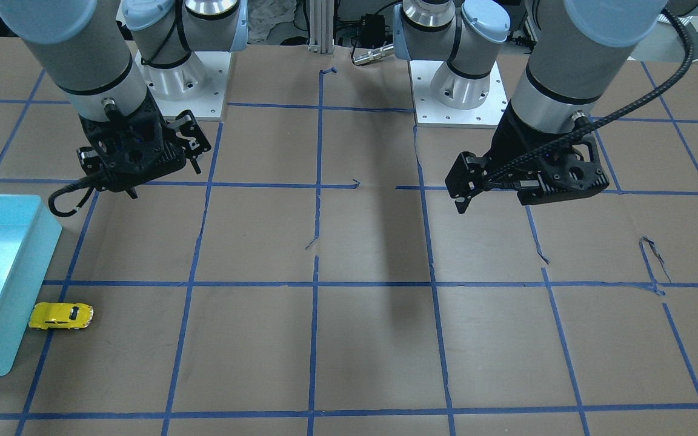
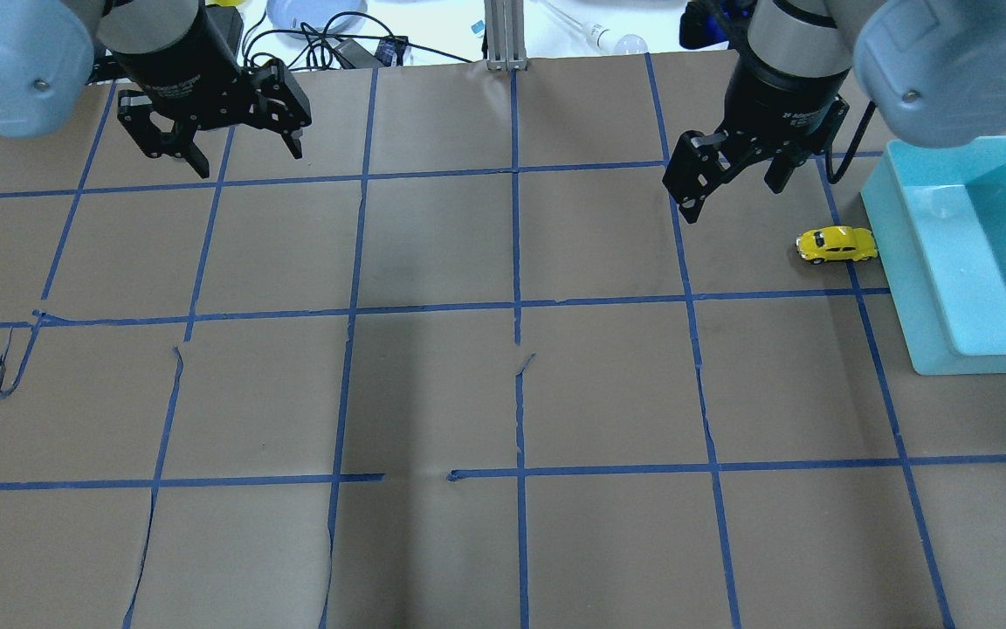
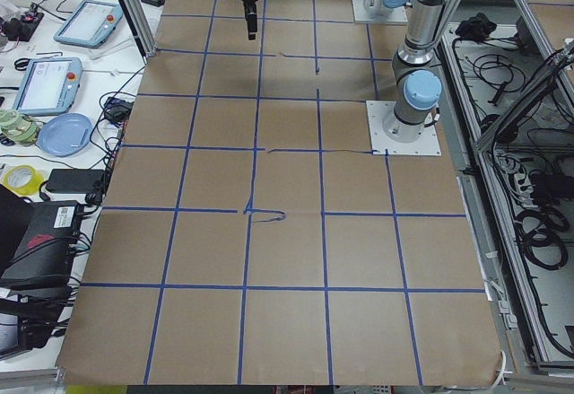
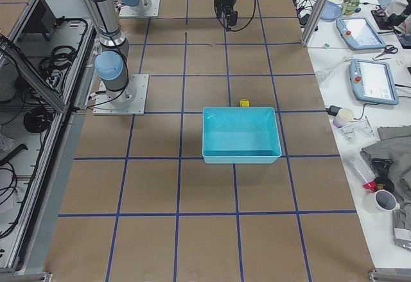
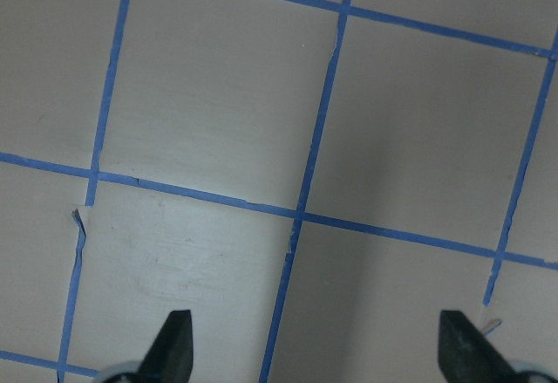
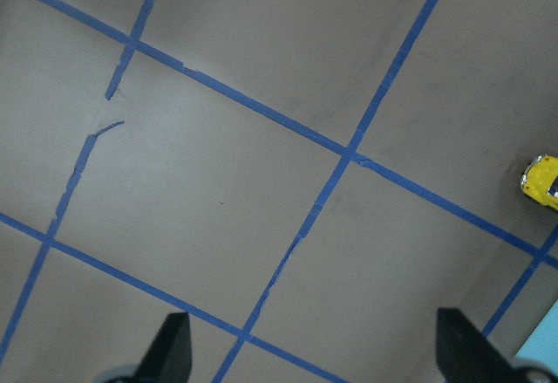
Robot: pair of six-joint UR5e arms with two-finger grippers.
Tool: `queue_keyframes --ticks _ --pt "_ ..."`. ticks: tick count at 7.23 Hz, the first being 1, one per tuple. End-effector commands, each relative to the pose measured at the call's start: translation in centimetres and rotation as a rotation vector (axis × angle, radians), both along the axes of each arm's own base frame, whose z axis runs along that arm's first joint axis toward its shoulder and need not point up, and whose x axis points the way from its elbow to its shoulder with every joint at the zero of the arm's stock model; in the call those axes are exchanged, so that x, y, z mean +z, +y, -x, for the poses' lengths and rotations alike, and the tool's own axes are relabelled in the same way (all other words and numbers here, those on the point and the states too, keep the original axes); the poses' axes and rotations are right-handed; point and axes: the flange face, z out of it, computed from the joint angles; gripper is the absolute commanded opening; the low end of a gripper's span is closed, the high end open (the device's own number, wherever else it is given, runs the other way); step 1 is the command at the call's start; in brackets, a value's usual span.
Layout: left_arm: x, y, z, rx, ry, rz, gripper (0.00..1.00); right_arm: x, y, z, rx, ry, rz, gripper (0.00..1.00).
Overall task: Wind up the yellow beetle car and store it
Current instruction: 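Lower the right gripper onto the car beside the blue bin and grasp it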
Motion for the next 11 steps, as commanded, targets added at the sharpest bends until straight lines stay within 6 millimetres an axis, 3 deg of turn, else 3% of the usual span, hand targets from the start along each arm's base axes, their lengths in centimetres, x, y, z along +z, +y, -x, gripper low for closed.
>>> queue_keyframes --ticks 1,2,3,6,8,9,11 --pt "0.5 1.2 0.3 -0.171 -0.009 -0.018 1.00 -3.1 -3.4 -0.2 0.082 0.017 0.056 1.00" --pt "1.1 1.6 -0.5 -0.194 -0.006 -0.032 1.00 -5.1 -3.8 -0.3 0.126 0.017 0.017 1.00" --pt "1.0 1.7 -2.0 -0.185 -0.010 -0.059 1.00 -6.9 -3.2 -0.2 0.322 0.006 -0.032 1.00" --pt "1.2 2.8 -2.5 -0.230 -0.009 -0.091 1.00 -14.8 0.5 0.2 0.872 -0.073 -0.191 1.00" --pt "2.1 3.4 -2.4 -0.231 -0.009 -0.074 1.00 -17.4 -0.6 2.1 0.988 0.033 -0.197 1.00" --pt "2.1 3.4 -2.3 -0.231 -0.001 -0.073 1.00 -18.3 -1.3 3.9 1.056 0.058 -0.224 1.00" --pt "2.1 3.6 -2.3 -0.233 -0.007 -0.076 1.00 -19.4 -4.0 12.6 1.029 0.064 -0.172 1.00"
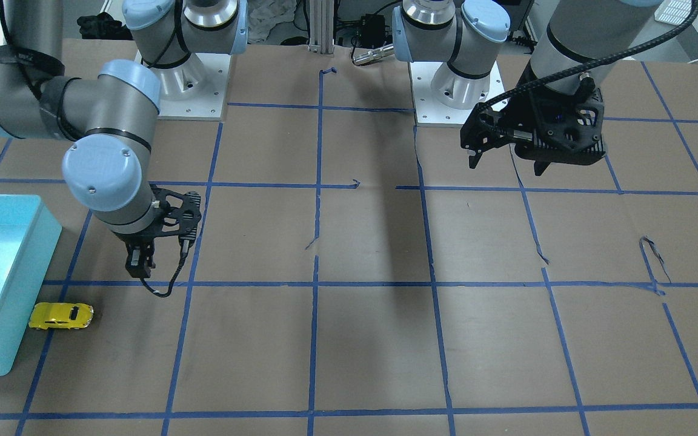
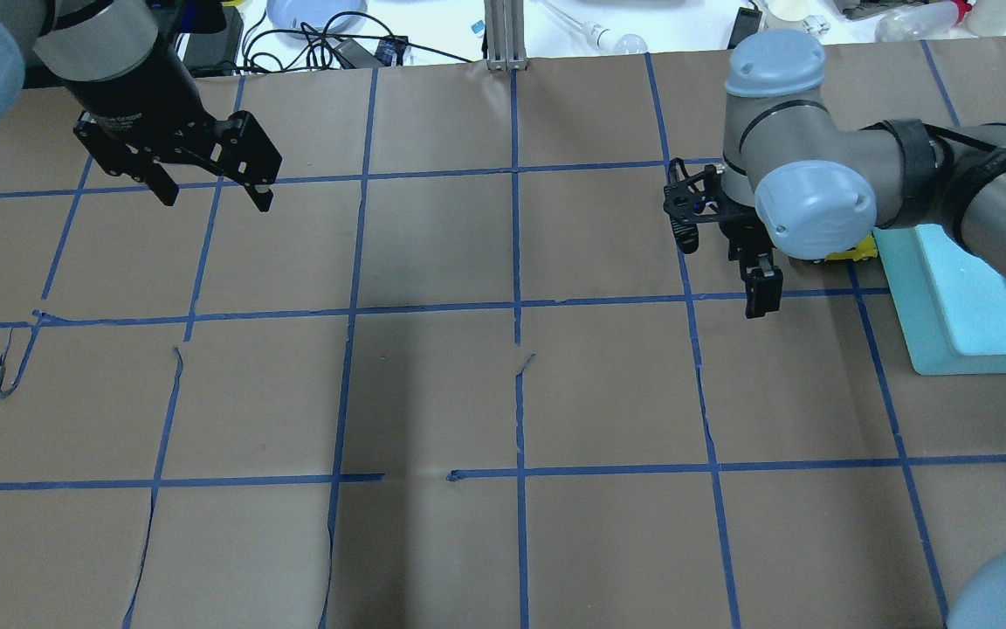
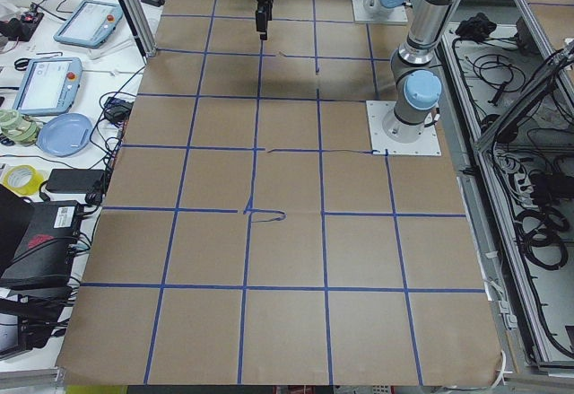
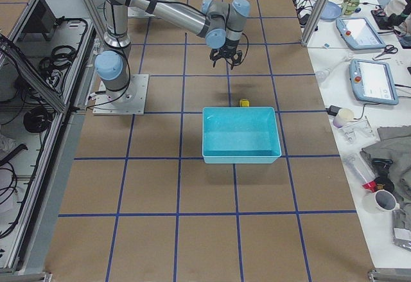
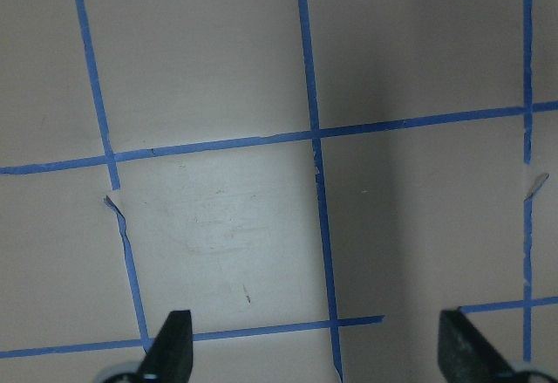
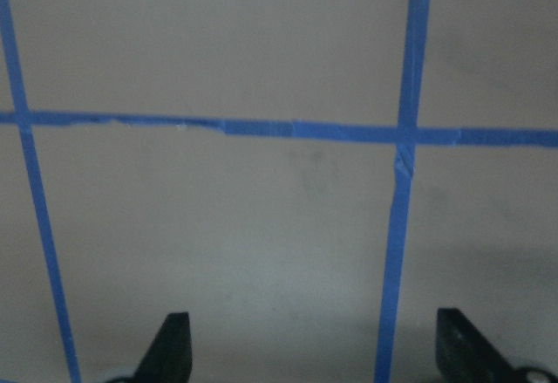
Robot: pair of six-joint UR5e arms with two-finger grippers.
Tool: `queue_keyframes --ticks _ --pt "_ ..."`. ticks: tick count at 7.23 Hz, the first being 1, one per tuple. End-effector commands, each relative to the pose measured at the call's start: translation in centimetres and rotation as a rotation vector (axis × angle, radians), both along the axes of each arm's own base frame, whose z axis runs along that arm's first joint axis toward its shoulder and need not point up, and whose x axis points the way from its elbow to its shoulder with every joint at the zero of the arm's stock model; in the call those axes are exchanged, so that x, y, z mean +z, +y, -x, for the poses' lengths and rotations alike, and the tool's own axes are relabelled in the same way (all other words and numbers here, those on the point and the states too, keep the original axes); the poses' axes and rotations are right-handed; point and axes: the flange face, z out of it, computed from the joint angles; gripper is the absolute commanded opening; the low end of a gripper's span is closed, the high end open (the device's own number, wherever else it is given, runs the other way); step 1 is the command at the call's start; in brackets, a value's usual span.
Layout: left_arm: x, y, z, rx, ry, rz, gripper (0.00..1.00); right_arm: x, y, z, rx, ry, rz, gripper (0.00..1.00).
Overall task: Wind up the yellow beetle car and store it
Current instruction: 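Lower the right gripper onto the car beside the blue bin and grasp it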
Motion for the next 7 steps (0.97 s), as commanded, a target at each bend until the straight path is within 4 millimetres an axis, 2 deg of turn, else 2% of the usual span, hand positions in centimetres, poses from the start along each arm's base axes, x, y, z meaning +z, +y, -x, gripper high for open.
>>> queue_keyframes --ticks 1,2,3,4,5,6,7 --pt "0.0 0.2 0.0 0.000 -0.002 -0.007 1.00 -1.8 -2.8 6.9 0.114 -0.009 0.062 1.00" --pt "-0.1 0.3 0.1 0.006 0.000 -0.010 1.00 -2.1 -4.0 7.6 0.226 0.007 0.113 1.00" --pt "-0.1 0.3 0.1 0.005 0.000 -0.010 1.00 -2.7 -4.4 8.8 0.229 0.085 0.117 1.00" --pt "-0.1 0.4 0.3 0.003 0.001 -0.012 1.00 -4.4 -4.9 9.4 0.230 0.102 0.089 1.00" --pt "-0.4 0.6 0.4 0.017 0.007 -0.016 1.00 -4.4 -5.6 10.1 0.209 0.125 0.143 1.00" --pt "-0.8 0.9 0.5 0.037 0.008 -0.023 1.00 -5.7 -6.2 10.5 0.176 0.128 0.146 1.00" --pt "-0.8 1.0 0.5 0.036 0.008 -0.022 1.00 -6.2 -7.0 11.3 0.074 0.134 0.167 1.00"
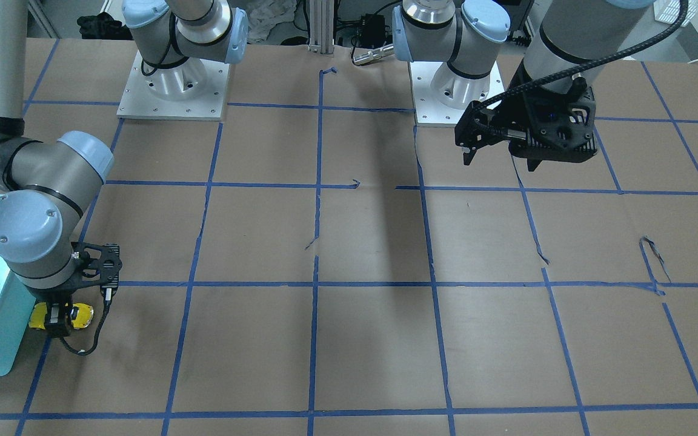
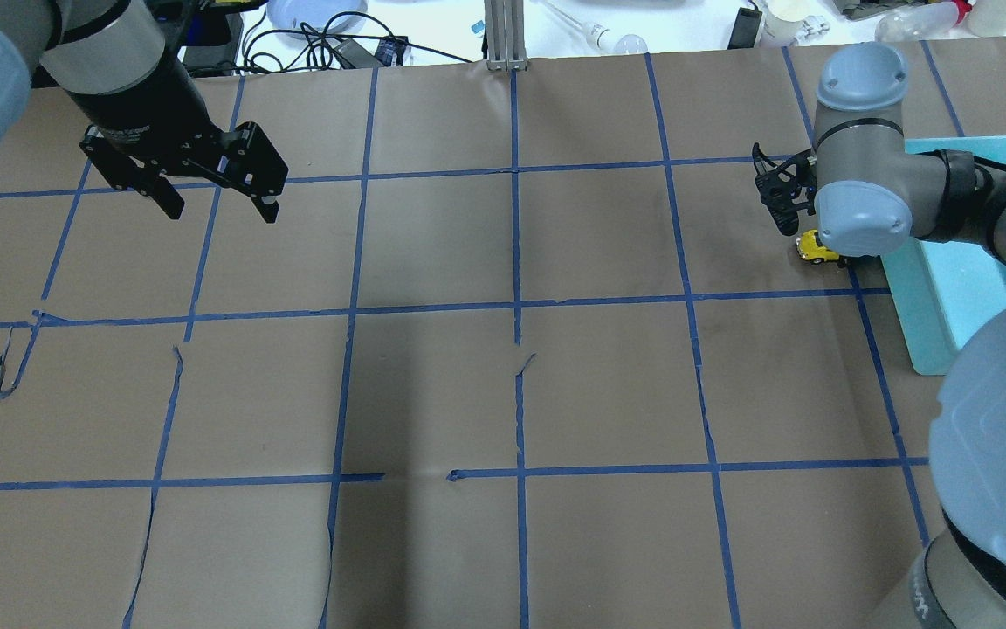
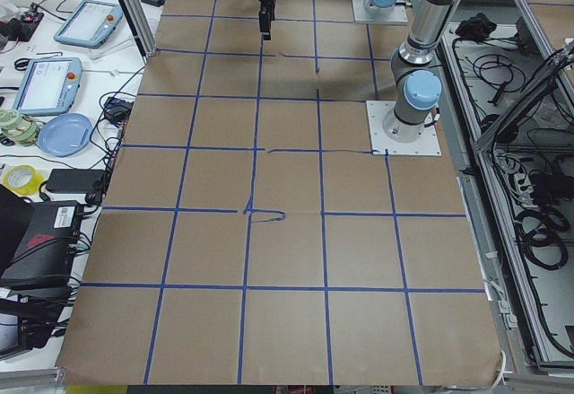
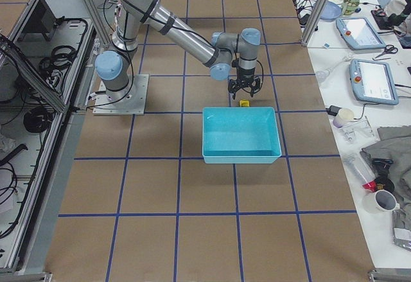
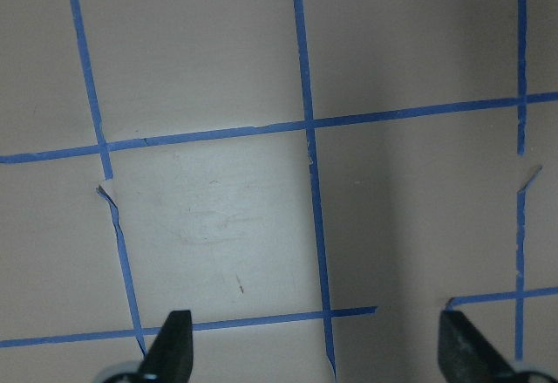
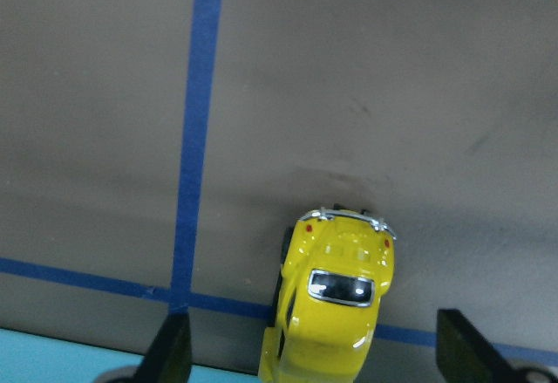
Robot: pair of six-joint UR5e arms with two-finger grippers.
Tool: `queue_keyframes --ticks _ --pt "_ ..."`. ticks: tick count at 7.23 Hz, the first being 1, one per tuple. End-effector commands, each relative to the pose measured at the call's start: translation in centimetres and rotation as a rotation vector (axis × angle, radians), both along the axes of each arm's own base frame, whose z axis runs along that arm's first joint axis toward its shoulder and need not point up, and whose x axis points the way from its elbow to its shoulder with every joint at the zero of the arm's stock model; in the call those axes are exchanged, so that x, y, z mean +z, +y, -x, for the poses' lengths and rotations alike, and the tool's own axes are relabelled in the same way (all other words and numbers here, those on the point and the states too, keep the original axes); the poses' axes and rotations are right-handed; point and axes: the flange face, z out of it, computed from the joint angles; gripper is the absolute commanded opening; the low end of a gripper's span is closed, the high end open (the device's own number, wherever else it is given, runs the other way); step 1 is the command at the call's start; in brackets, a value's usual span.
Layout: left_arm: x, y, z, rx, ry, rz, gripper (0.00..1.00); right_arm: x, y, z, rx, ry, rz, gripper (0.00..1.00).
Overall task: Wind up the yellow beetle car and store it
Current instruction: 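Lower the right gripper onto the car beside the blue bin and grasp it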
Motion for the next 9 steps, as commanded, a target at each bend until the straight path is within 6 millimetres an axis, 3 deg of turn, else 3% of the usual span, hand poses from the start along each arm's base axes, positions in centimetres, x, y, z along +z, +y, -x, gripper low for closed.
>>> queue_keyframes --ticks 1,3,4,6,7,9 --pt "-0.14 0.16 0.01 0.005 -0.004 0.000 1.00 -1.46 -0.88 0.87 -0.143 -0.006 0.031 1.00" --pt "-0.14 0.16 -0.03 0.003 -0.008 0.000 1.00 -1.92 -0.68 1.16 -0.156 -0.013 0.020 1.00" --pt "-0.21 0.18 -0.05 0.003 -0.010 -0.002 1.00 -1.93 -0.70 1.19 -0.157 -0.020 0.022 0.83" --pt "-0.11 0.11 -0.14 0.003 -0.011 0.002 1.00 -1.69 -0.81 1.23 -0.155 -0.018 0.028 0.18" --pt "-0.11 0.11 -0.14 0.003 -0.011 0.003 1.00 -1.73 -0.80 1.10 -0.157 -0.021 0.026 0.00" --pt "0.06 0.06 -0.47 0.001 -0.013 0.007 1.00 -1.12 -0.84 0.68 -0.153 -0.025 0.034 0.00"
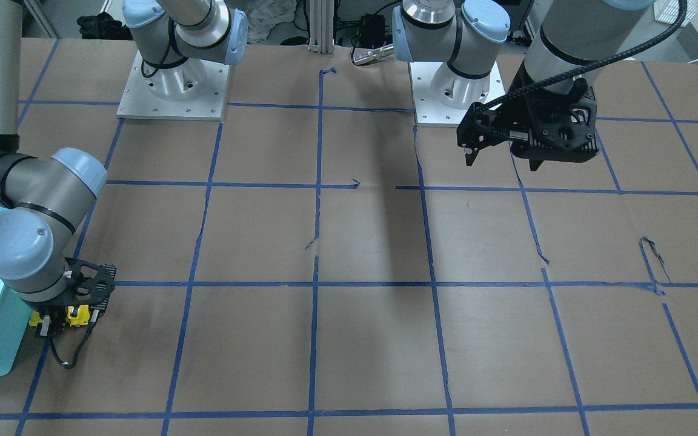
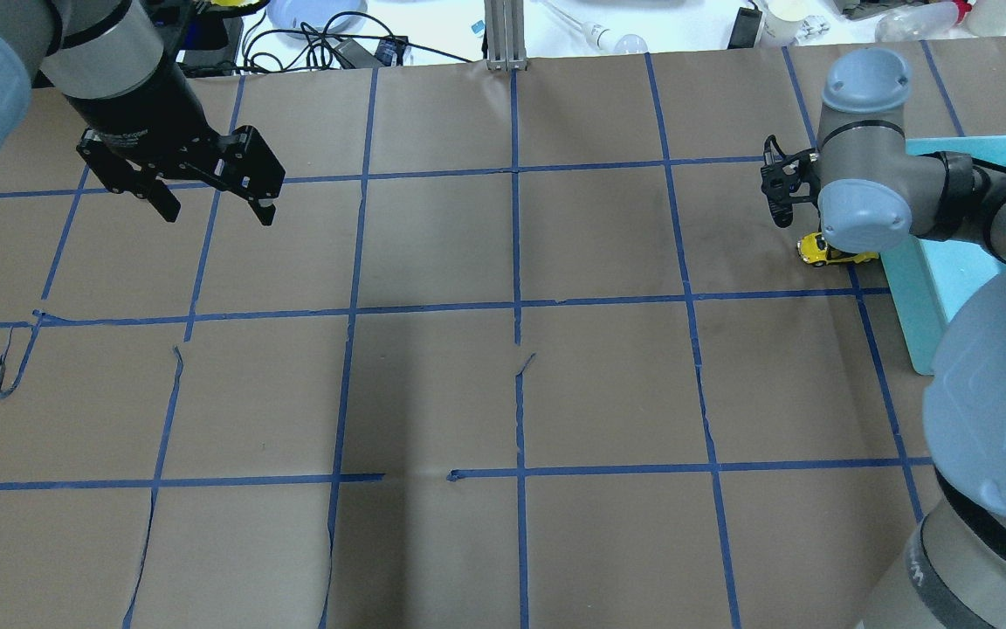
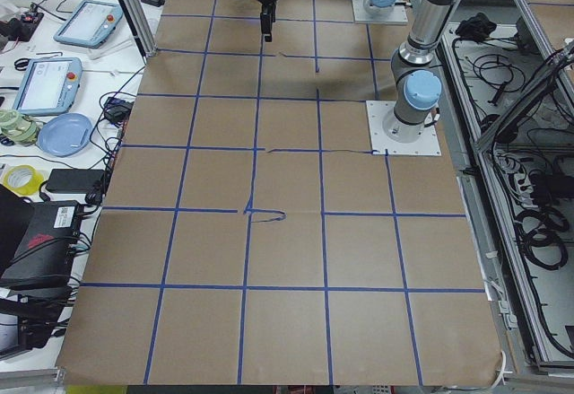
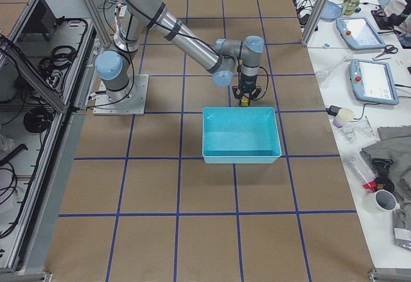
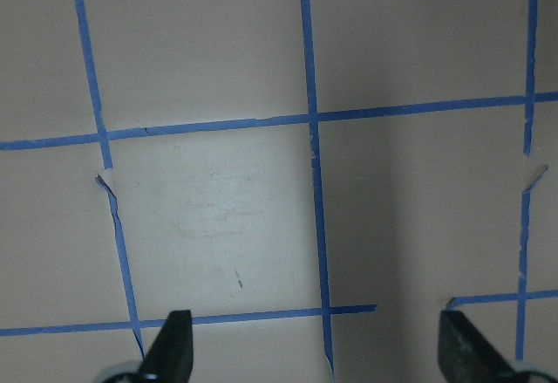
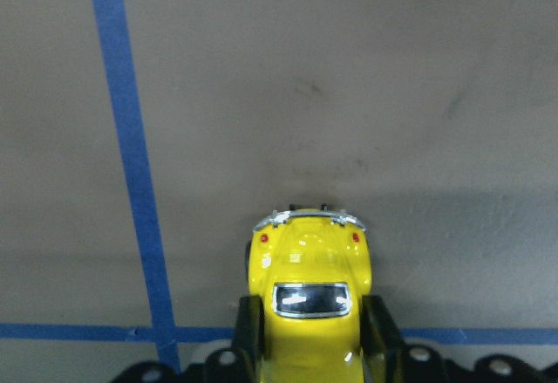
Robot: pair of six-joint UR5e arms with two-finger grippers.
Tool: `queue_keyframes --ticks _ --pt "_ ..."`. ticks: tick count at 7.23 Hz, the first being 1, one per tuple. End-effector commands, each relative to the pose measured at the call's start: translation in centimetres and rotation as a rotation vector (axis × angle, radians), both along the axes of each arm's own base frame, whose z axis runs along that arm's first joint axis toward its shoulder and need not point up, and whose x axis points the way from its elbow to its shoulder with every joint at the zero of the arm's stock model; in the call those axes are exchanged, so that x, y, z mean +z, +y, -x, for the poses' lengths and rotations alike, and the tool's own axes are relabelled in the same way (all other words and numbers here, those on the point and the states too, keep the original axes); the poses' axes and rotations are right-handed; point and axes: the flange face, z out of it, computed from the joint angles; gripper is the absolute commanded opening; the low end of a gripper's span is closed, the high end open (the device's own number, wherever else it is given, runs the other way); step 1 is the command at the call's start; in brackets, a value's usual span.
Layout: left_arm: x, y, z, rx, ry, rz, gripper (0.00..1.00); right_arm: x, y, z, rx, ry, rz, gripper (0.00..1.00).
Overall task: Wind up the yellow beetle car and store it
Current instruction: 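Lift the yellow car off the table with the right gripper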
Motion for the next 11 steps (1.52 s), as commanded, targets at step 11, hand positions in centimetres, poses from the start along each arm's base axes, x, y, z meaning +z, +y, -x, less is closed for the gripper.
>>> queue_keyframes --ticks 11 --pt "0.6 -0.1 -1.0 0.014 -0.001 0.011 1.00 19.1 1.7 7.2 0.048 0.006 0.001 0.00"
